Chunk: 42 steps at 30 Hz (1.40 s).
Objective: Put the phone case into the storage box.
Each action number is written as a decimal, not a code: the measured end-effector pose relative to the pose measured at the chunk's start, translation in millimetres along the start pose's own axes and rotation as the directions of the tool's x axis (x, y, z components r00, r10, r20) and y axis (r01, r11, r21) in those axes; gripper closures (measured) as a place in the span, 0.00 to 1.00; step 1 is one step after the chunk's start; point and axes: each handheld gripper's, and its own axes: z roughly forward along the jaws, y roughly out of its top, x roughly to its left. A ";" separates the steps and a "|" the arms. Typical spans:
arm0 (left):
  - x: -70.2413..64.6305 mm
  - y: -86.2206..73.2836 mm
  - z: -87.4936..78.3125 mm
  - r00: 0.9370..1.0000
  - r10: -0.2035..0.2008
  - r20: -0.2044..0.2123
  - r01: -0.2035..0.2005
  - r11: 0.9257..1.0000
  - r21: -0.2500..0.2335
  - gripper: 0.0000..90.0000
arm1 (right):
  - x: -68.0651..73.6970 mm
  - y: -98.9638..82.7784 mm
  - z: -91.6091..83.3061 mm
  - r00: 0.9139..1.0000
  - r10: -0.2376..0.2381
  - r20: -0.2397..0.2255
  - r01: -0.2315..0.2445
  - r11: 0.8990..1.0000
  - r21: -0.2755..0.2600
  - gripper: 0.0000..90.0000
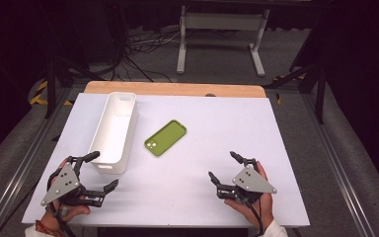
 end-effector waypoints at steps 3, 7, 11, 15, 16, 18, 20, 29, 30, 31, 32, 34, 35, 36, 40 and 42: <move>0.7 0.1 0.1 1.000 -0.005 -0.009 0.005 1.000 -0.002 0.04 | -1.1 -1.4 2.0 1.000 0.002 -0.005 -0.002 1.000 0.007 0.17; 0.5 -0.7 0.2 1.000 -0.007 0.000 0.007 1.000 0.007 0.04 | -0.5 -0.7 2.0 1.000 0.004 -0.010 -0.004 1.000 0.007 0.17; 1.3 -0.1 -1.1 1.000 0.008 -0.003 -0.008 1.000 0.008 0.04 | 0.4 -0.1 0.2 1.000 0.001 -0.006 -0.001 1.000 0.000 0.17; 2.7 -0.7 -2.9 1.000 -0.006 -0.005 0.006 1.000 0.008 0.03 | 0.6 0.5 0.8 1.000 0.006 -0.006 -0.006 1.000 -0.001 0.18; 3.0 -0.8 -2.8 1.000 -0.003 -0.003 0.003 1.000 0.010 0.03 | 0.5 0.9 0.9 1.000 0.004 -0.005 -0.004 1.000 -0.003 0.18; 4.9 -0.9 -2.4 1.000 -0.009 0.001 0.009 1.000 0.009 0.03 | 0.3 1.7 1.5 1.000 0.002 -0.007 -0.002 1.000 -0.008 0.19; 5.5 -1.1 -1.6 1.000 -0.008 -0.005 0.008 1.000 0.009 0.03 | -0.1 2.2 2.3 1.000 0.002 -0.007 -0.002 1.000 -0.010 0.20; 4.1 -1.8 -0.8 1.000 -0.012 -0.003 0.012 1.000 0.014 0.03 | 2.8 5.5 6.2 0.998 0.002 -0.061 -0.003 1.000 -0.015 0.34; 4.3 -1.7 -0.2 1.000 -0.012 0.001 0.012 1.000 0.017 0.03 | 2.8 5.5 6.2 0.998 0.002 -0.061 -0.003 1.000 -0.015 0.34; 4.2 -1.5 0.0 1.000 -0.006 -0.001 0.006 1.000 0.018 0.03 | 3.1 6.5 6.5 0.997 0.009 -0.075 -0.010 1.000 -0.018 0.37; 4.3 -1.2 -0.5 1.000 -0.004 -0.002 0.004 1.000 0.016 0.03 | 4.1 7.9 7.6 0.997 0.005 -0.077 -0.007 1.000 -0.014 0.44; 5.2 -1.0 -1.3 1.000 -0.003 -0.002 0.003 1.000 0.015 0.04 | 4.6 10.1 11.0 0.996 -0.006 -0.092 0.005 1.000 -0.005 0.53; 5.3 -1.4 -1.8 1.000 -0.008 0.000 0.008 1.000 0.014 0.04 | 4.6 11.2 12.7 0.996 -0.007 -0.091 0.007 1.000 0.000 0.57; 5.4 -1.8 -2.1 1.000 -0.011 0.002 0.011 1.000 0.014 0.04 | 4.4 12.7 15.1 0.995 -0.008 -0.100 0.008 1.000 0.004 0.63; 5.6 -1.6 -2.6 1.000 -0.005 0.006 0.005 1.000 0.018 0.05 | 4.1 20.0 24.3 0.994 -0.006 -0.109 0.006 1.000 0.007 0.80; 6.3 -1.7 -2.7 1.000 -0.007 0.003 0.007 1.000 0.017 0.04 | 3.0 23.4 29.1 0.993 0.000 -0.117 0.002 1.000 0.012 0.89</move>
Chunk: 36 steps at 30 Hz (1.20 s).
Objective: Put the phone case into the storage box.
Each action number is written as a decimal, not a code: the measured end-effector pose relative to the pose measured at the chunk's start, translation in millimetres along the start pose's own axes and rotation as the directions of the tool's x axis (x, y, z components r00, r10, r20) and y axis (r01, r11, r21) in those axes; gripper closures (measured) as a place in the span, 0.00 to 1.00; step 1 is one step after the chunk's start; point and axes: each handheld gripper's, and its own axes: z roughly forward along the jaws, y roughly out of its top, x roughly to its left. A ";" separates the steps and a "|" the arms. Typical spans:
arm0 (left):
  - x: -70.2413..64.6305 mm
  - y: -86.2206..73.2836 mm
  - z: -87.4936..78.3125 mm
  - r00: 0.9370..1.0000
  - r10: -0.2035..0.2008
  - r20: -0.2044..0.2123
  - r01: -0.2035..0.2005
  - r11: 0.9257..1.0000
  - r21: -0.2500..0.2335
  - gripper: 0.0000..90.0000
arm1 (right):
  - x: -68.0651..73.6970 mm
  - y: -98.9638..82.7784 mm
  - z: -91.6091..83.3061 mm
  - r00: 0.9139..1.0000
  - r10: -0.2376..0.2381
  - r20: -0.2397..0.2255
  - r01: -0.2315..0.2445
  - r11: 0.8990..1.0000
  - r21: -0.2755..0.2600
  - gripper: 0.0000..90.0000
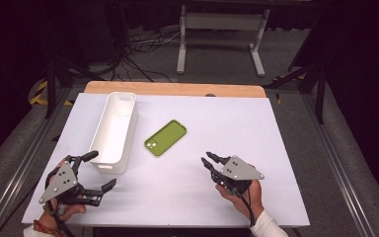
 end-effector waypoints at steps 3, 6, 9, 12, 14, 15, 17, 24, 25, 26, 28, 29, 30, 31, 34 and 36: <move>0.4 -0.5 -1.0 1.000 -0.003 -0.001 0.003 1.000 0.000 0.05 | -4.5 5.6 10.1 1.000 0.013 -0.013 -0.013 1.000 0.013 0.99; 0.4 -0.5 -2.1 1.000 -0.008 -0.004 0.008 1.000 -0.003 0.05 | -8.5 11.6 19.4 0.999 0.037 -0.021 -0.037 0.999 0.021 1.00; 1.0 -0.7 -1.5 1.000 -0.002 -0.002 0.002 1.000 0.002 0.05 | -11.0 19.8 29.3 0.999 0.038 -0.028 -0.037 0.999 0.018 1.00; 1.6 -0.9 -1.5 1.000 -0.006 -0.003 0.006 1.000 0.004 0.05 | -12.8 27.3 42.4 0.999 0.020 -0.036 -0.019 1.000 0.025 1.00; 1.3 -1.4 -1.2 1.000 -0.012 0.000 0.012 1.000 0.002 0.05 | -16.5 30.5 51.7 0.999 0.021 -0.038 -0.020 0.999 0.028 1.00; 1.3 -1.5 -1.0 1.000 -0.011 0.001 0.011 1.000 0.006 0.05 | -19.0 32.0 56.6 0.999 0.024 -0.040 -0.023 0.999 0.029 1.00; 1.1 -1.5 -0.4 1.000 -0.007 0.002 0.007 1.000 0.009 0.05 | -24.7 34.2 66.4 0.998 0.042 -0.044 -0.041 0.999 0.031 1.00; 1.8 -2.0 -1.3 1.000 -0.005 0.007 0.005 1.000 0.006 0.05 | -41.5 39.7 99.7 0.995 0.085 -0.042 -0.082 0.994 0.074 1.00; 2.2 -2.1 -1.6 1.000 -0.007 0.007 0.007 1.000 0.005 0.05 | -43.7 40.7 104.8 0.995 0.089 -0.049 -0.085 0.993 0.076 1.00; 2.3 -2.2 -1.6 1.000 -0.007 0.006 0.006 1.000 0.006 0.05 | -44.6 41.4 107.7 0.995 0.084 -0.050 -0.080 0.994 0.080 1.00; 2.6 -2.5 -2.2 1.000 -0.006 0.006 0.006 1.000 0.006 0.05 | -47.2 43.1 116.9 0.995 0.087 -0.054 -0.081 0.991 0.102 1.00; 2.6 -2.5 -2.2 1.000 -0.006 0.006 0.006 1.000 0.006 0.05 | -49.3 43.7 122.2 0.994 0.094 -0.060 -0.087 0.990 0.114 1.00; 2.7 -2.4 -2.2 1.000 0.003 0.005 -0.003 1.000 0.012 0.05 | -49.3 43.7 122.2 0.994 0.094 -0.060 -0.087 0.990 0.114 1.00; 2.6 -2.6 -2.3 1.000 -0.002 0.005 0.002 1.000 0.007 0.05 | -52.4 44.3 131.5 0.994 0.088 -0.056 -0.080 0.988 0.133 1.00; 2.5 -2.7 -2.1 1.000 0.002 0.009 -0.002 1.000 0.010 0.05 | -57.8 43.6 144.7 0.992 0.112 -0.058 -0.101 0.982 0.160 1.00; 1.9 -3.0 -1.7 1.000 0.003 0.011 -0.003 1.000 0.012 0.05 | -59.4 43.6 148.2 0.992 0.116 -0.053 -0.106 0.981 0.163 1.00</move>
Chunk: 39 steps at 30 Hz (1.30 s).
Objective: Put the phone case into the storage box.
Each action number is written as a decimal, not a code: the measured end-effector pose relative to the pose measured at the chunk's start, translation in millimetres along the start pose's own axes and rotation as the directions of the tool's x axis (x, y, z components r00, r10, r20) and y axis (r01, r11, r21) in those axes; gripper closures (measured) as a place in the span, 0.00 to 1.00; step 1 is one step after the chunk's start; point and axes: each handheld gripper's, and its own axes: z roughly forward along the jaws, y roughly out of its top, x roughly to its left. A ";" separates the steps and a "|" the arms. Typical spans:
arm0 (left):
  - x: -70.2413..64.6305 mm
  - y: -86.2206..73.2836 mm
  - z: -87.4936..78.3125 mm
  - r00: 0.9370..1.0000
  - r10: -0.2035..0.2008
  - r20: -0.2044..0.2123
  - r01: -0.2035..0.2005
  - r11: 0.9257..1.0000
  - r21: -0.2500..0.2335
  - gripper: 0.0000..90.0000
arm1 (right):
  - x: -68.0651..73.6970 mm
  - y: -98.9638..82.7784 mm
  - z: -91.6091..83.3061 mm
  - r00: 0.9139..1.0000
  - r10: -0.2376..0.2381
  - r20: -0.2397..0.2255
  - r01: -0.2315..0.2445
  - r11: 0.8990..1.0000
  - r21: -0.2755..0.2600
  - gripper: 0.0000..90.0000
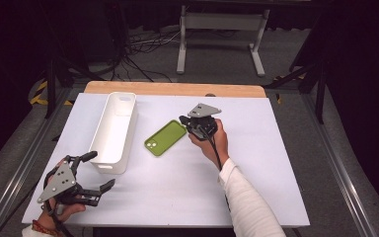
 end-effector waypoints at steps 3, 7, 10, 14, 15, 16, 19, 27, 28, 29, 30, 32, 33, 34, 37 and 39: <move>-0.7 -0.7 -0.4 1.000 -0.001 0.003 0.001 1.000 0.000 0.05 | -4.2 5.6 16.5 1.000 0.010 -0.001 -0.010 1.000 0.023 1.00; 0.0 -1.0 0.5 1.000 -0.001 0.004 0.001 1.000 -0.004 0.05 | -2.8 10.2 31.1 1.000 0.013 -0.002 -0.013 0.999 0.041 1.00; 0.2 -1.1 0.8 1.000 0.000 0.006 0.000 1.000 -0.001 0.05 | -2.6 11.6 39.5 1.000 0.018 -0.007 -0.018 0.999 0.048 1.00; -0.6 -1.1 -0.2 1.000 0.005 0.012 -0.005 1.000 0.000 0.05 | -1.5 10.9 53.1 1.000 0.012 -0.014 -0.011 0.997 0.074 1.00; -1.1 -1.0 -0.4 1.000 0.003 0.012 -0.003 1.000 0.000 0.05 | -1.6 10.1 56.7 1.000 0.013 -0.016 -0.011 0.997 0.081 1.00; -1.2 -0.8 -0.6 1.000 0.006 0.012 -0.006 1.000 0.001 0.05 | -1.4 9.4 60.3 1.000 0.015 -0.015 -0.013 0.996 0.089 1.00; -0.9 -1.4 -0.6 1.000 0.005 0.010 -0.005 1.000 -0.003 0.05 | -2.2 6.7 73.3 1.000 0.017 0.007 -0.018 0.989 0.144 1.00; 1.2 -2.9 -2.1 1.000 -0.003 0.018 0.003 1.000 -0.004 0.05 | -14.8 -3.6 101.2 0.999 0.047 -0.005 -0.045 0.974 0.221 1.00; 1.2 -2.9 -2.1 1.000 -0.003 0.018 0.003 1.000 -0.004 0.05 | -15.0 -3.9 103.1 0.999 0.046 -0.004 -0.044 0.974 0.222 1.00; 1.1 -3.2 -2.0 1.000 -0.004 0.018 0.004 1.000 -0.007 0.05 | -15.0 -3.9 103.1 0.999 0.046 -0.004 -0.044 0.974 0.222 1.00; 1.0 -3.2 -2.0 1.000 0.001 0.021 -0.001 1.000 -0.001 0.05 | -14.8 -3.6 104.8 0.999 0.052 -0.001 -0.050 0.974 0.223 1.00; 0.8 -3.3 -2.4 1.000 0.009 0.019 -0.009 1.000 -0.003 0.05 | -15.1 -2.6 107.6 0.999 0.051 -0.002 -0.049 0.974 0.221 1.00; 0.9 -3.2 -2.5 1.000 0.008 0.017 -0.008 1.000 -0.005 0.05 | -15.1 -2.1 108.6 0.999 0.054 -0.003 -0.052 0.974 0.222 1.00; 0.6 -3.3 -2.2 1.000 0.000 0.021 0.000 1.000 -0.006 0.05 | -14.8 -1.2 110.7 0.998 0.054 -0.009 -0.051 0.973 0.225 1.00; 1.0 -3.3 -2.4 1.000 0.006 0.022 -0.006 1.000 -0.003 0.05 | -12.0 -0.7 116.5 0.999 0.045 -0.011 -0.041 0.970 0.238 1.00; 1.1 -3.3 -3.1 1.000 -0.001 0.021 0.001 1.000 -0.007 0.05 | -10.9 -1.7 120.2 0.999 0.036 -0.016 -0.031 0.967 0.252 1.00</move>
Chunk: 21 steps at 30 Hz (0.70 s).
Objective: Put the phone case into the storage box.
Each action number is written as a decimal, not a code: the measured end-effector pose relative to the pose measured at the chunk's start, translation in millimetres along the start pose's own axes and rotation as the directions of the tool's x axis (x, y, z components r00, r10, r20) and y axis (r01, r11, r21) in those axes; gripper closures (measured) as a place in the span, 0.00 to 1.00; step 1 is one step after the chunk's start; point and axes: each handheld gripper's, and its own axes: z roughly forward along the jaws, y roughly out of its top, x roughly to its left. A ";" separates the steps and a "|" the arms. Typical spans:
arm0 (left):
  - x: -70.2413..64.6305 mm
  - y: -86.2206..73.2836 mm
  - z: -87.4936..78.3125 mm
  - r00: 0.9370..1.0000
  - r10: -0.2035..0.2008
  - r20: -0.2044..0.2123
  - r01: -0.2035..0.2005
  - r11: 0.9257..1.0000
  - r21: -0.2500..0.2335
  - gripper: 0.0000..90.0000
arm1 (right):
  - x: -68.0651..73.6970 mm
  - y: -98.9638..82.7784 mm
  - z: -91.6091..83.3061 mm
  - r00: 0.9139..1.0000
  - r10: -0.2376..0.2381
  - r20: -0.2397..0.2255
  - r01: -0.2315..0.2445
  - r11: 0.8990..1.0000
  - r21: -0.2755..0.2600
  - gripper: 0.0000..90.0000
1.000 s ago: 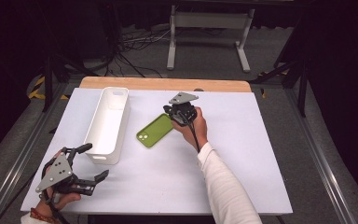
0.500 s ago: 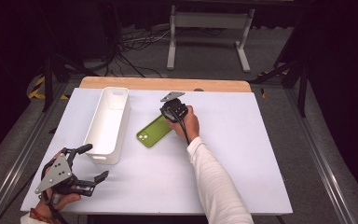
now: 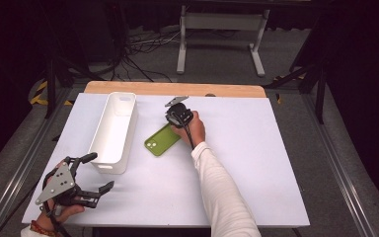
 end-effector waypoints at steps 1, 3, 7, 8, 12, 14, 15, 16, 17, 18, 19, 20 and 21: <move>0.2 -0.2 -0.2 1.000 -0.004 -0.001 0.004 1.000 -0.002 0.05 | 0.0 0.0 0.0 1.000 0.000 0.000 0.000 1.000 0.000 1.00; 0.6 -0.5 -0.2 1.000 -0.006 0.001 0.006 1.000 0.001 0.05 | 1.1 -0.6 2.9 1.000 0.001 0.001 -0.001 1.000 0.018 1.00; -0.3 -0.7 0.5 1.000 -0.008 0.010 0.007 1.000 0.002 0.05 | 1.6 -1.3 4.6 1.000 -0.001 -0.008 0.001 1.000 0.024 1.00; -0.3 -0.7 0.5 1.000 -0.008 0.010 0.007 1.000 0.002 0.05 | 1.6 -1.3 4.6 1.000 -0.001 -0.008 0.001 1.000 0.024 1.00; -0.1 -0.4 0.3 1.000 0.001 0.008 -0.001 1.000 0.002 0.05 | 2.5 -0.6 6.2 1.000 -0.020 0.006 0.020 0.999 0.043 1.00; -0.8 -0.1 0.1 1.000 -0.001 0.008 0.001 1.000 -0.003 0.05 | 2.4 -1.1 7.9 1.000 -0.022 0.015 0.021 0.998 0.054 1.00; -0.7 0.0 0.2 1.000 0.001 0.009 -0.001 1.000 -0.001 0.05 | 2.7 -1.4 8.5 1.000 -0.025 0.016 0.024 0.998 0.062 1.00; 0.2 0.1 0.4 1.000 0.010 0.007 -0.010 1.000 0.003 0.05 | 2.8 -1.7 8.8 0.999 -0.029 0.016 0.028 0.997 0.068 1.00; 0.3 -0.4 0.7 1.000 0.003 0.010 -0.003 1.000 0.002 0.05 | 2.6 -2.0 8.6 0.999 -0.033 0.015 0.032 0.996 0.078 1.00; 0.1 -0.8 0.9 1.000 -0.005 0.013 0.005 1.000 0.001 0.05 | 1.9 -2.7 8.5 0.999 -0.032 0.017 0.030 0.996 0.084 1.00; 0.2 -0.8 0.9 1.000 -0.004 0.014 0.004 1.000 0.005 0.05 | 0.9 -3.6 7.6 0.999 -0.025 0.020 0.023 0.996 0.090 1.00; 0.3 -0.9 0.9 1.000 -0.004 0.014 0.004 1.000 0.005 0.05 | 0.0 -4.4 6.5 1.000 -0.021 0.017 0.020 0.996 0.091 1.00; 0.3 -0.9 0.9 1.000 -0.004 0.015 0.004 1.000 0.004 0.05 | -0.9 -5.6 5.3 1.000 -0.019 0.015 0.018 0.996 0.092 1.00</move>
